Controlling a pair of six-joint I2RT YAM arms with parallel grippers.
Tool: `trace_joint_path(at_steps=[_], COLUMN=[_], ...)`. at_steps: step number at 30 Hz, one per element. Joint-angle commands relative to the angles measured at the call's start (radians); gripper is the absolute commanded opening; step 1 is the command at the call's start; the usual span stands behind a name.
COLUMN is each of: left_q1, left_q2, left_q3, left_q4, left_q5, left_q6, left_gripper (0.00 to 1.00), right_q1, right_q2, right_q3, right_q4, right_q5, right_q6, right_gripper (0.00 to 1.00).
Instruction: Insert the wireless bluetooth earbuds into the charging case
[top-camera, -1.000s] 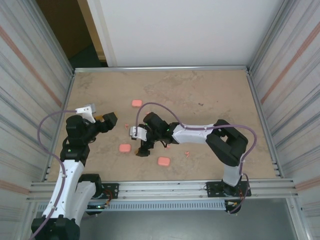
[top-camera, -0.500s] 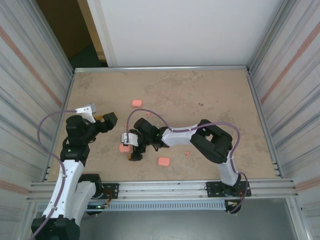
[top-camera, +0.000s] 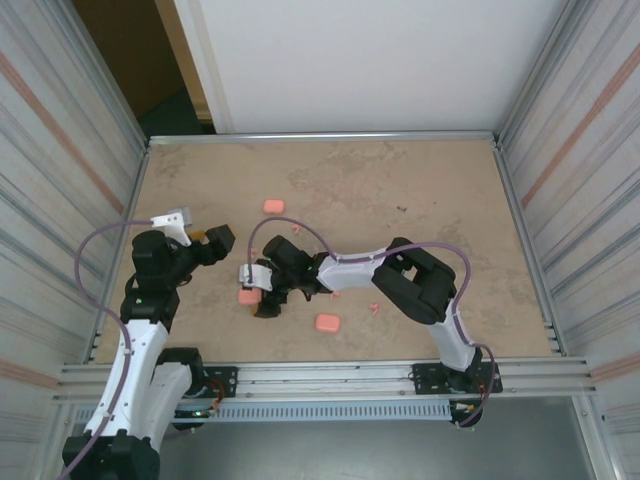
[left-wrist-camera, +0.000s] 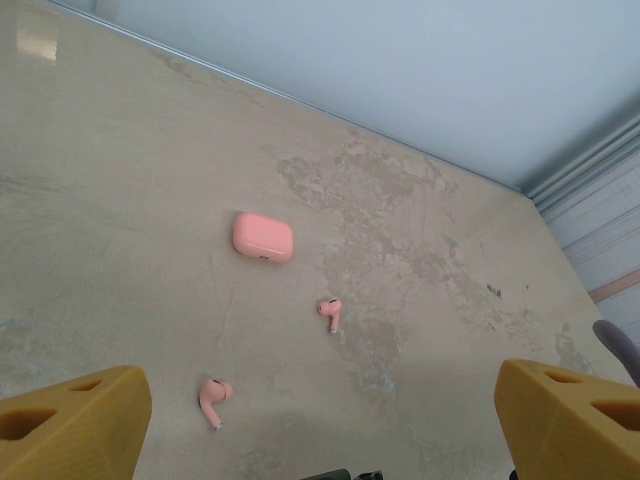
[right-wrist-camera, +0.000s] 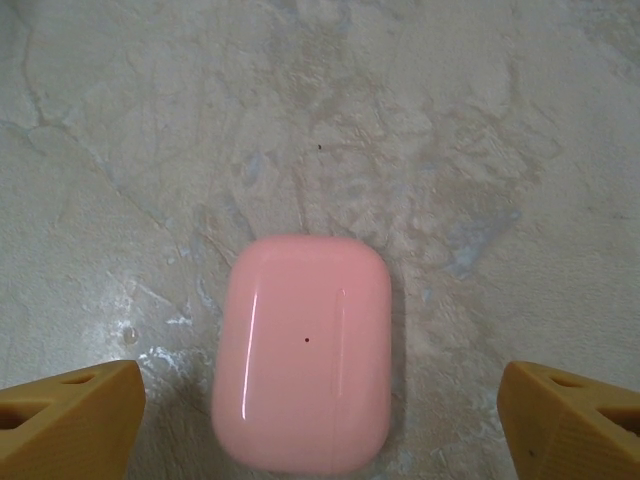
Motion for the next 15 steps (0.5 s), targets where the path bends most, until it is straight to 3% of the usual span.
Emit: trace_joint_path(at_steps=[1, 7, 15], left_q1=[0.01, 0.011, 0.01], left_q2=[-0.005, 0.002, 0.003], left_q3=[-0.005, -0.003, 0.0], left_q4=[0.0, 0.002, 0.001], left_q5=[-0.015, -0.014, -0.013], left_q6=[0.018, 0.017, 0.017], left_gripper=[0.9, 0.9, 0.9], right_q1=[0.01, 0.007, -0.001], right_q2=[0.026, 0.049, 0.071], right_q3=[0.035, 0.066, 0.092], right_q4=[-0.044, -0.09, -0.124], right_q5=[0.011, 0.001, -0.005], right_q6=[0.014, 0.019, 0.035], right_gripper=[0.89, 0.73, 0.6])
